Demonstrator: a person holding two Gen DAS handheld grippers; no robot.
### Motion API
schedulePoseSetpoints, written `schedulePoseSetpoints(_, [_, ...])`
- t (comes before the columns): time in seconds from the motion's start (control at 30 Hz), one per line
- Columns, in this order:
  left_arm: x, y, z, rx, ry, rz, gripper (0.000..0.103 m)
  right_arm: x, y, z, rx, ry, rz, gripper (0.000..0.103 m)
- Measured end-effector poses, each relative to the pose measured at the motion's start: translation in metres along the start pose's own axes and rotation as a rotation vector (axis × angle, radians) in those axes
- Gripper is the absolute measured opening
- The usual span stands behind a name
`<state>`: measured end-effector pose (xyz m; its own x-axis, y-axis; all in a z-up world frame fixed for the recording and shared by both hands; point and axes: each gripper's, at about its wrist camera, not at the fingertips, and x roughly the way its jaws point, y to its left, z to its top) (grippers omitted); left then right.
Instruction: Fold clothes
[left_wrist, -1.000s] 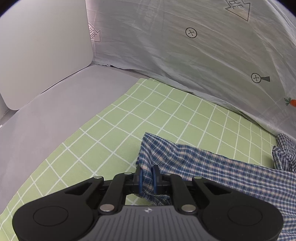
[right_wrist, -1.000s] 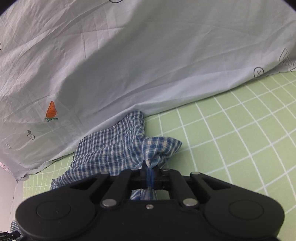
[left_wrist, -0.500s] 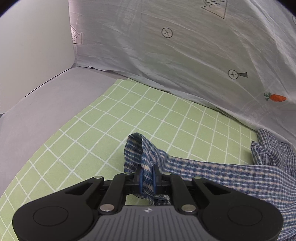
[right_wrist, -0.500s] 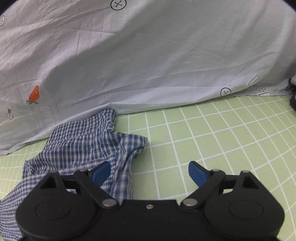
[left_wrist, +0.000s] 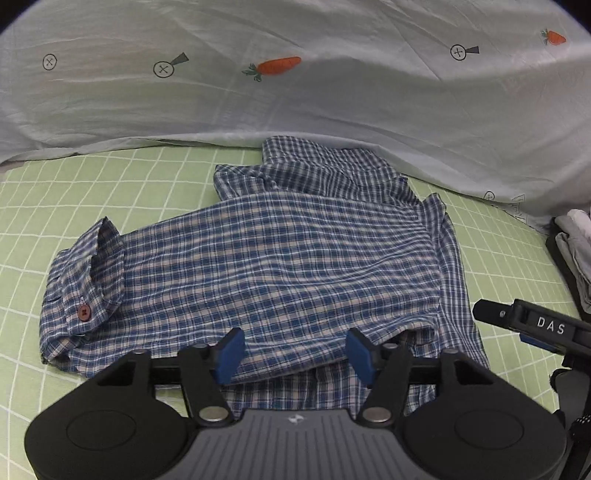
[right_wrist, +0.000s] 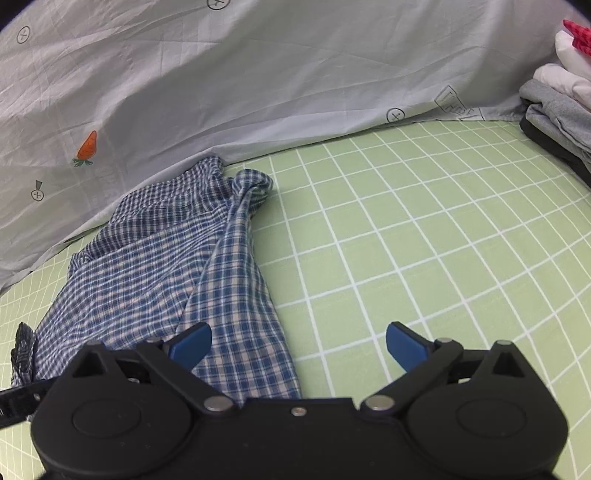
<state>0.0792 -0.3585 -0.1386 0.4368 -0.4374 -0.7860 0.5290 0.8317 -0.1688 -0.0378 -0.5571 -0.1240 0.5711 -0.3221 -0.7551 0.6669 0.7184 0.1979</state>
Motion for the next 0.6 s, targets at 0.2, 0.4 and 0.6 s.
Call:
schedulePoseSetpoints(0.2, [-0.006,0.058,0.007,-0.087,-0.053,0.255,0.085,-0.003,0.033,0.007,-0.120,-0.055,0.041,0.103])
schedulePoseSetpoints(0.4, [0.014,0.109,0.018,-0.166,-0.043,0.297,0.081,0.010,0.042,0.004,-0.127,-0.015,0.065,0.103])
schedulePoseSetpoints(0.6, [0.027,0.115,0.029,-0.212,-0.048,0.246,0.003,0.017,0.039,0.000,-0.114,0.006,0.054,0.103])
